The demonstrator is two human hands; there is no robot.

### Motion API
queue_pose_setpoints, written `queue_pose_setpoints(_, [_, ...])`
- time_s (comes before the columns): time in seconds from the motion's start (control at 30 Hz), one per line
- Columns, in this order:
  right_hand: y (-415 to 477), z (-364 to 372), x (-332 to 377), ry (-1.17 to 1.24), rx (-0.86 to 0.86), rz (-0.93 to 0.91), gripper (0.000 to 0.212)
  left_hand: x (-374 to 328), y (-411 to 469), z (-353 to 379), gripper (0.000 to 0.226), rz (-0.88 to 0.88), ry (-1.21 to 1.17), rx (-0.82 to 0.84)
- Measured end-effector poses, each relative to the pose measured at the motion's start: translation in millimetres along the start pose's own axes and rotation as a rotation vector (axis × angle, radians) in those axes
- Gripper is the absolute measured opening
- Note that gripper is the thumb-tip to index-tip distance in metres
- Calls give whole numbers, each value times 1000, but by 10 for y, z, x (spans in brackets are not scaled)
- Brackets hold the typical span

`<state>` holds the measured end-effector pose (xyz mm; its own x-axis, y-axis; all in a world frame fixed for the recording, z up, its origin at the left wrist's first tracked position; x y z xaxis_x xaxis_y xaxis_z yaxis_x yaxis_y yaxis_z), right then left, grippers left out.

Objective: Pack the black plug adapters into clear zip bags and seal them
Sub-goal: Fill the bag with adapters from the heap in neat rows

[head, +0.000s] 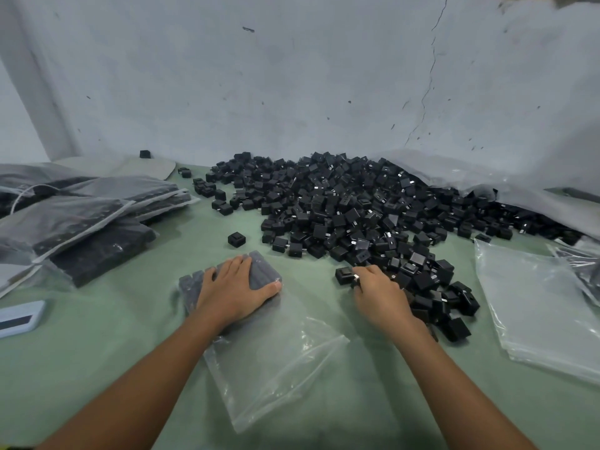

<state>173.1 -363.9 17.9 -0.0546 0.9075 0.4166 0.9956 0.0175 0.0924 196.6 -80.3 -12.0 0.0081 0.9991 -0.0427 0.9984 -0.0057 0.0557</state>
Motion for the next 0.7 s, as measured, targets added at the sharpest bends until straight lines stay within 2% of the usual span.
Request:
queue_pose_setpoints(0.1, [71, 137, -31, -149, 23, 18, 45, -4, -1, -17, 118, 3, 3, -3])
queue_pose_setpoints(0.2, [84, 105, -73, -116, -31, 30, 43, -1, -6, -23, 116, 6, 5, -7])
queue_pose_setpoints(0.27, [40, 61, -128, 132, -54, 68, 39, 3, -8, -22, 116, 6, 8, -11])
queue_pose_setpoints(0.37, [-131, 9, -135, 691, -40, 133, 33, 6, 5, -25, 117, 4, 9, -13])
queue_pose_setpoints(0.43, [-281, 13, -104, 1091, 9, 203, 22, 8, 7, -17, 117, 6, 8, -12])
queue_pose_setpoints(0.5, [-449, -1, -71, 1364, 58, 234, 22, 15, 4, -12, 118, 5, 1, -12])
queue_pose_setpoints(0.6, [-787, -2, -110, 1510, 129, 246, 30, 6, 1, -21, 118, 6, 0, -10])
queue_pose_setpoints(0.7, [-1172, 157, -83, 1509, 306, 278, 34, -7, 9, -34, 118, 6, 3, -3])
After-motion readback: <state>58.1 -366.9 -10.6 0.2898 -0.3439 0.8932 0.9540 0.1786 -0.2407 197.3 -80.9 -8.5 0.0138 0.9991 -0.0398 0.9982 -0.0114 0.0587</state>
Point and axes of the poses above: each hand's wrist, its own y-axis towards the middle knuckle, its own z-axis out of the palm, x = y × z, the point moved 9 cm from there along y, towards the middle knuckle, and after that the axes turned 9 degrees about y, right-handed, at the moved point
